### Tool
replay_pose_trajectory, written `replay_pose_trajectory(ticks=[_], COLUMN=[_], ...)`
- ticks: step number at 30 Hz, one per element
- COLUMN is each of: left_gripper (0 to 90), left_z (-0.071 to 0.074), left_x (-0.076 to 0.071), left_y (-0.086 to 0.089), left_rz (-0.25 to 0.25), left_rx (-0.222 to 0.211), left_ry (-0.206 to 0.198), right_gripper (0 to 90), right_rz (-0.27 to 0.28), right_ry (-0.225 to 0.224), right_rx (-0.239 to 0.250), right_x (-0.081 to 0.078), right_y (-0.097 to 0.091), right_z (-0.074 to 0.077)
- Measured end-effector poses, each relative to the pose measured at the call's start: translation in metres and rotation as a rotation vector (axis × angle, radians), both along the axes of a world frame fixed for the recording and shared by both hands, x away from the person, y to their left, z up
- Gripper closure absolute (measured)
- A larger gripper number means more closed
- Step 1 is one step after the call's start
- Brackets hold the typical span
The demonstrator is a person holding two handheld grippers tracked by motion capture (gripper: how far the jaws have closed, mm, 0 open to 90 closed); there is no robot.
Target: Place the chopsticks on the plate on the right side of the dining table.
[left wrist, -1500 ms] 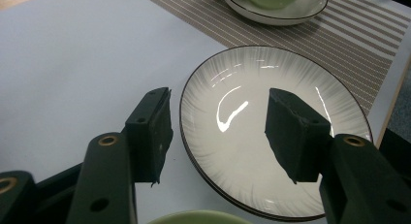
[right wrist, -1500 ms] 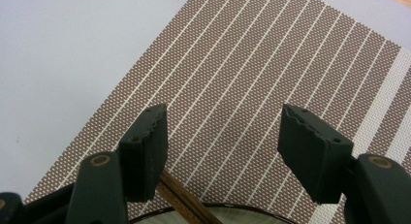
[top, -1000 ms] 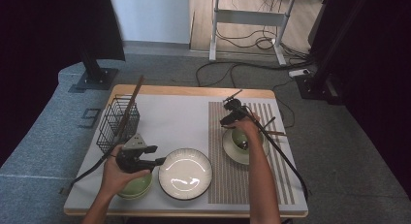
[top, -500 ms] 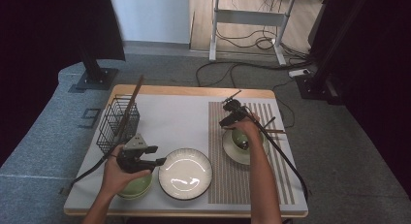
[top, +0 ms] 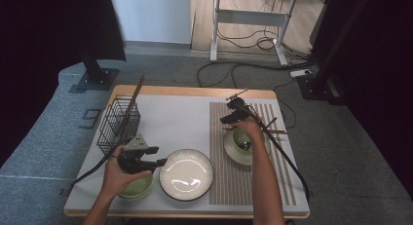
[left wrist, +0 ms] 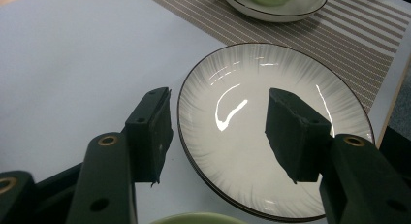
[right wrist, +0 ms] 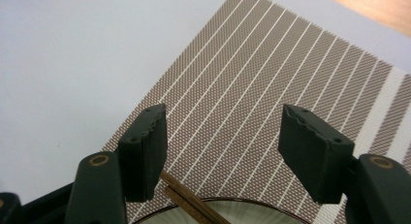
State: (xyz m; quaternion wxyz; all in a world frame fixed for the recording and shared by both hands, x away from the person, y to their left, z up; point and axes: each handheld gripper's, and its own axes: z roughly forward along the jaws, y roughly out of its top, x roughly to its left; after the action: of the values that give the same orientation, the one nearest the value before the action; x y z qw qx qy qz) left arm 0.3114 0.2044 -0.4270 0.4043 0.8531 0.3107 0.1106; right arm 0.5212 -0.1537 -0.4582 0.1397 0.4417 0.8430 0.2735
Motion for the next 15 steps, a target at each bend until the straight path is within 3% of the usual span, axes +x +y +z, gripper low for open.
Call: replay_pose_trajectory(ticks=[15], left_gripper=[42.7], left_z=[0.001], left_x=[0.0], left_y=[0.001], left_rz=[0.004], left_rx=[-0.005], left_ry=[-0.002], right_gripper=[34.8], right_rz=[-0.003], right_ry=[-0.028], right_rx=[0.012], right_x=[-0.009], right_y=[-0.011], right_z=[0.011])
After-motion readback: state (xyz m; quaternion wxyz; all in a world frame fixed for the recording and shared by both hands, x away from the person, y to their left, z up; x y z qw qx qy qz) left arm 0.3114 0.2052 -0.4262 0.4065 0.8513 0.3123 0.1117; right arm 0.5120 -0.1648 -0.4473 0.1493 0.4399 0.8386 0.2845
